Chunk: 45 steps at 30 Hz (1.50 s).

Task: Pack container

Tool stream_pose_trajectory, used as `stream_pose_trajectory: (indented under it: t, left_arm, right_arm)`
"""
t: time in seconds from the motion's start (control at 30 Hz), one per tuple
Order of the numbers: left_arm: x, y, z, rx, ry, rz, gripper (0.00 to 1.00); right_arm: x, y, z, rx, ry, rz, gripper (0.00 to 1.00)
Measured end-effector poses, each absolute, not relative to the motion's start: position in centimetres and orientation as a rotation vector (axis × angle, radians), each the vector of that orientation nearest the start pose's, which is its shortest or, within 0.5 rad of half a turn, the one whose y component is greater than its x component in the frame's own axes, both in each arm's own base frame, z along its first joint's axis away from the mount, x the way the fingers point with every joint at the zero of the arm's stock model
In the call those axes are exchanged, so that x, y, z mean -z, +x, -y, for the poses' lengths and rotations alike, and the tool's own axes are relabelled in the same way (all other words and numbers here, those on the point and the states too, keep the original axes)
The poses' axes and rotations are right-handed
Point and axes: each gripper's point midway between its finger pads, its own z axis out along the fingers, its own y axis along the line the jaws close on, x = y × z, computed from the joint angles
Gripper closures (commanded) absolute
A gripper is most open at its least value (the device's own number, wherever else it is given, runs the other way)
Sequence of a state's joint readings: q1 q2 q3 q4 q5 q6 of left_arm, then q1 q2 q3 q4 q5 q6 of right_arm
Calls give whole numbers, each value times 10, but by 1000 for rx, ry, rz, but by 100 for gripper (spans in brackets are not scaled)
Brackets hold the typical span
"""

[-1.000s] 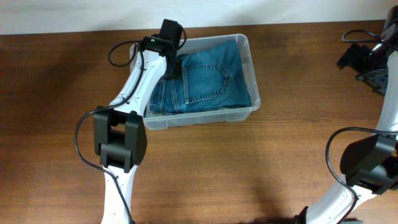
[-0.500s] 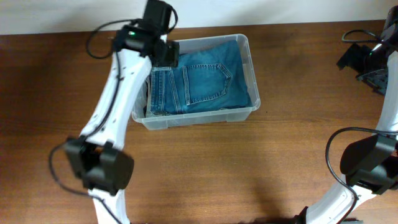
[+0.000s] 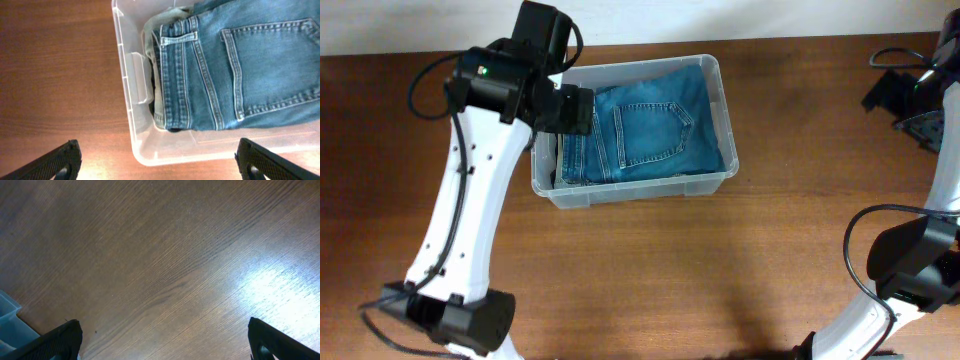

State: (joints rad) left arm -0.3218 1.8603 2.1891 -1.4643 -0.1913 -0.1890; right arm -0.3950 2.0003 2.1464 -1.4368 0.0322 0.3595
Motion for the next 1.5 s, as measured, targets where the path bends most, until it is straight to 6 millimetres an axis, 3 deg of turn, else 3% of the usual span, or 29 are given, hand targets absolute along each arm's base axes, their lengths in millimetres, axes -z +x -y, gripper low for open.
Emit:
stream_pose_trajectory:
  t: [0.13,0.27,0.37,0.4,0.53,0.63,0.73,0.8,0.93,1.27,1.5]
  left_arm:
    - [-310,375,108,-80,145,-2606,1]
    - [-355,310,120,-72,196,-2480,1]
    - [-379,259,113,-49,171,-2352,1]
    - [-381,239,106,-44,158,-2311,1]
    - [-376,200,106,127,154,-2130,1]
    - [-362,191,106,269,103,-2012,1]
    - [-347,196,105,333,13,-1922,1]
    - [-319,201,107,297,4,-1930,1]
    - [-285,203,110,209,47,-1991,1]
    - [-268,203,117,164,124,-2045,1]
    - [-219,209,133,-32,378,-2118,1]
  right_arm:
    - [-212,396,171,53,1060,-2658,1]
    - [-212,396,171,54,1060,-2658,2]
    - [-212,396,171,53,1060,-2657,1]
    - [-212,396,171,53,1060,-2658,1]
    - [-212,396,171,51,1059,-2659,2]
    - [-212,396,170,48,1060,-2660,2]
    - [-211,396,170,48,1060,-2661,1]
    - [-211,396,171,48,1060,-2661,2]
    - [-211,396,171,48,1060,-2661,2]
    - [-211,396,171,48,1059,-2661,1]
    - [-211,396,171,48,1059,-2661,2]
